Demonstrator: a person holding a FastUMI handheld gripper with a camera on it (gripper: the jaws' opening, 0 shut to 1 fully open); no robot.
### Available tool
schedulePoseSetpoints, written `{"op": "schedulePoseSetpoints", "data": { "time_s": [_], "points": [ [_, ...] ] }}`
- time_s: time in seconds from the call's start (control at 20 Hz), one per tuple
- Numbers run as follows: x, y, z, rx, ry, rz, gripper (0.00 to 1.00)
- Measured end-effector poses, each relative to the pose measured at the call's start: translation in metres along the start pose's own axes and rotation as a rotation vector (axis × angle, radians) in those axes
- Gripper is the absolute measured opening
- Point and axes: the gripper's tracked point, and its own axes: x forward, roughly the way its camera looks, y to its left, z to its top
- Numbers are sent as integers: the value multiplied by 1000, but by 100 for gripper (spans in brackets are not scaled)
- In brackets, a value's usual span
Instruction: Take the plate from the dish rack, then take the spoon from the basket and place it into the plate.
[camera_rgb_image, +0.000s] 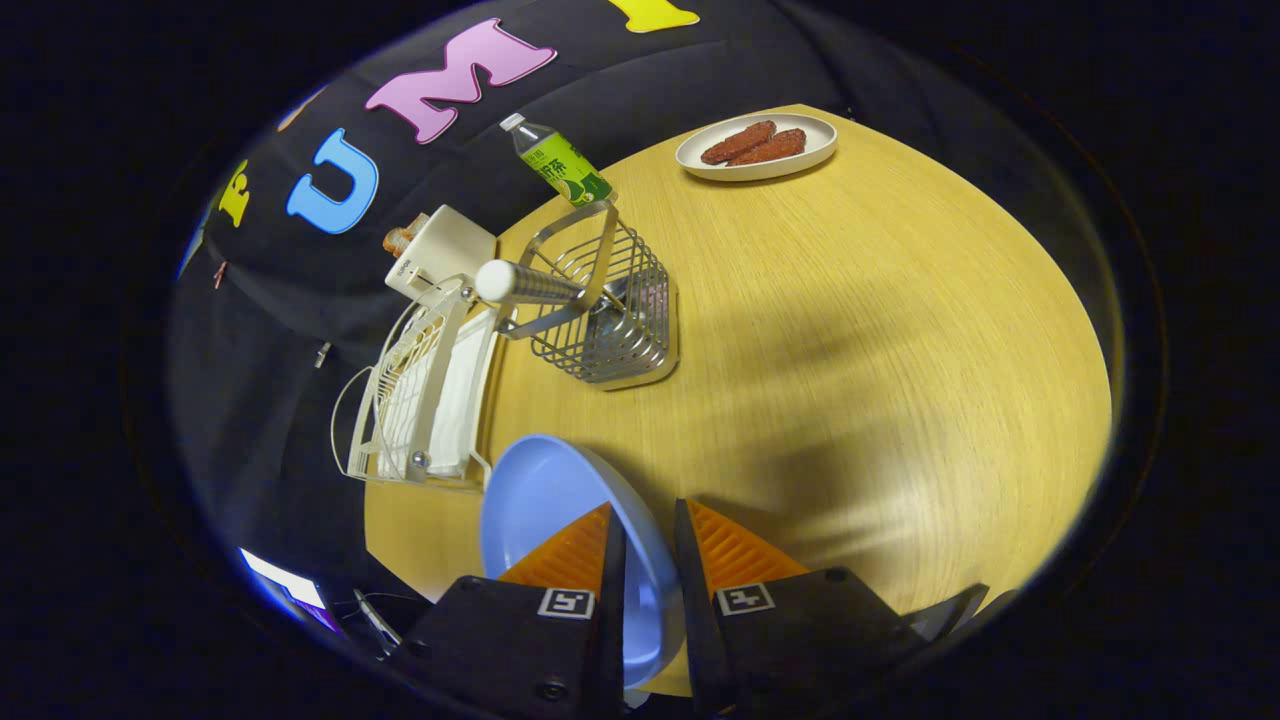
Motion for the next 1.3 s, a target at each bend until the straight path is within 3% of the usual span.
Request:
{"op": "schedulePoseSetpoints", "data": {
  "time_s": [0.1, 0.15, 0.2, 0.25, 0.3, 0.35, 0.4, 0.9, 1.15, 1.25, 1.3],
  "points": [
    [0, 0, 2, -37, -11, 14, 30],
    [-2, 0, 4, -69, -29, 14, 34],
    [-4, 4, 7, -120, -47, 20, 59],
    [-8, 7, 12, -182, -79, 23, 66],
    [-14, 8, 18, -241, -127, 23, 84],
    [-23, 11, 27, -290, -176, 24, 95],
    [-26, 13, 36, -319, -229, 22, 97],
    [-58, 51, 112, -488, -561, 104, 99],
    [-35, 64, 136, -483, -594, 118, 99],
    [-23, 65, 147, -481, -609, 114, 96],
    [-19, 66, 149, -481, -612, 109, 87]
  ]
}}
